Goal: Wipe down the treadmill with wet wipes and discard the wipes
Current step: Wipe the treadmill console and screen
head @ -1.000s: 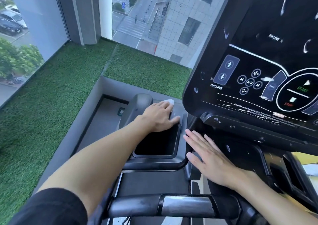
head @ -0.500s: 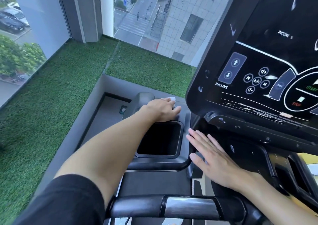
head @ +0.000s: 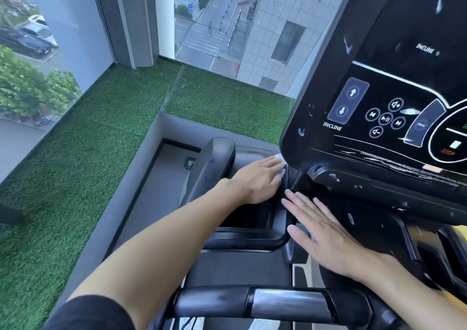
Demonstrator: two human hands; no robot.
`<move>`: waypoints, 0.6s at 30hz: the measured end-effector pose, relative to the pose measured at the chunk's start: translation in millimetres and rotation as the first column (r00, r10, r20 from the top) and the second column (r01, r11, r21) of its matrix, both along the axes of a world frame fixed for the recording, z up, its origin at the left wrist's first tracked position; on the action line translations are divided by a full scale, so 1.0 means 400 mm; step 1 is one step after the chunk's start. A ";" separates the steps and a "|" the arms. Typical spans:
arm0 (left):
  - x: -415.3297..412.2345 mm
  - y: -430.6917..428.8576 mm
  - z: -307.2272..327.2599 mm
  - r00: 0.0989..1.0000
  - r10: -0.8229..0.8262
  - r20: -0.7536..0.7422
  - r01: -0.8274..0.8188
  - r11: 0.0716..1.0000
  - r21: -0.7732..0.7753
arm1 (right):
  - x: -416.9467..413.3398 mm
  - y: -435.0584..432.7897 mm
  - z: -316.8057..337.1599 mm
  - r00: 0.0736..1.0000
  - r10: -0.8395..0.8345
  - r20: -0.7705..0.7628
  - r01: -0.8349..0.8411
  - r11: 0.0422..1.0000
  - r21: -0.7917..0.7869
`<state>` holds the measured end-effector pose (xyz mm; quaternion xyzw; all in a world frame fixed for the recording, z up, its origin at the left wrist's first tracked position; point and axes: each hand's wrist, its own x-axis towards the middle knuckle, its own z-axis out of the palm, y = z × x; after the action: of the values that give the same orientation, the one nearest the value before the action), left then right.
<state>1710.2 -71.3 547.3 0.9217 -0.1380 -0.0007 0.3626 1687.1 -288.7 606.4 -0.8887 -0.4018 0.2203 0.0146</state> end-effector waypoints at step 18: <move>-0.039 0.070 -0.030 0.971 0.200 -0.131 -0.175 0.968 0.180 | -0.008 0.007 0.016 1.000 -0.009 -0.012 0.009 1.000 -0.011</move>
<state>1694.5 -43.5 535.3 0.9552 -0.0220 -0.0462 0.2915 1683.8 -285.7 612.8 -0.8892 -0.3965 0.2277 0.0129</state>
